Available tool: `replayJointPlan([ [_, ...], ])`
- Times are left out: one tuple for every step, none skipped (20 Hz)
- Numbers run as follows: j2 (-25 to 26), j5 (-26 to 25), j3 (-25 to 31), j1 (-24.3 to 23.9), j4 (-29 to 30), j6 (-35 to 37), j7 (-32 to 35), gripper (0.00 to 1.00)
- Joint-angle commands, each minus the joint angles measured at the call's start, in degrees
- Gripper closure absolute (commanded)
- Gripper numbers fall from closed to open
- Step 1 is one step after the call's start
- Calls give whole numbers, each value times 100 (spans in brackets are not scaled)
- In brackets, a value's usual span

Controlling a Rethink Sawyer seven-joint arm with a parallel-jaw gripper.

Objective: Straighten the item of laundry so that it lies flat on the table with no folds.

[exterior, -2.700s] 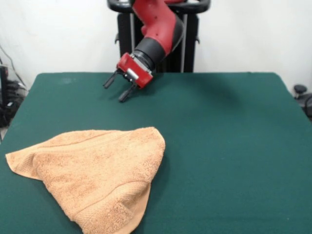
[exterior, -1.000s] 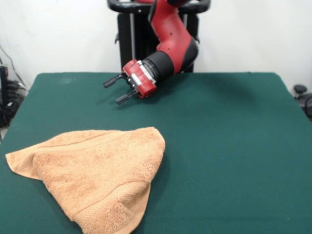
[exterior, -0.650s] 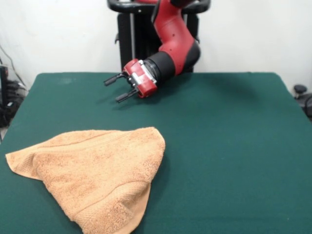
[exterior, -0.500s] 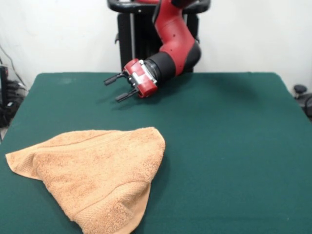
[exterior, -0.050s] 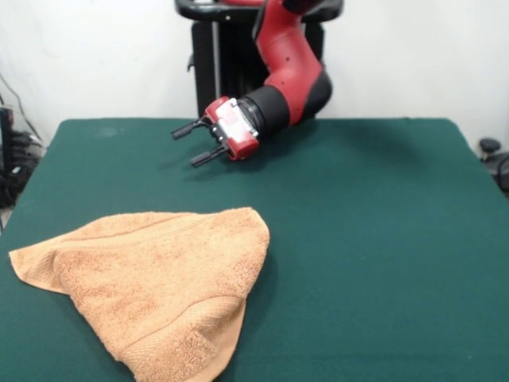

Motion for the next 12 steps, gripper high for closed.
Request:
replayJointPlan([
  [-171,-589,1535,116,-1087,1409,699,0],
  [-292,-781,1499,73,-965,1599,658,0],
  [-420,-944,1466,39,-842,1780,594,0],
  [-528,-1057,1445,13,-734,1922,565,0],
  [-606,-1079,1432,17,-659,2009,540,0],
  [-660,-1088,1407,36,-606,2058,561,0],
  [-714,-1096,1383,55,-553,2107,582,0],
  [-765,-1151,1338,81,-498,2146,648,0],
  [-812,-1179,1300,102,-451,2204,680,0],
  [-892,-1211,1242,152,-364,2243,688,0],
  [-969,-1247,1212,171,-292,2324,671,0],
  [-1041,-1248,1191,196,-215,2382,687,0],
])
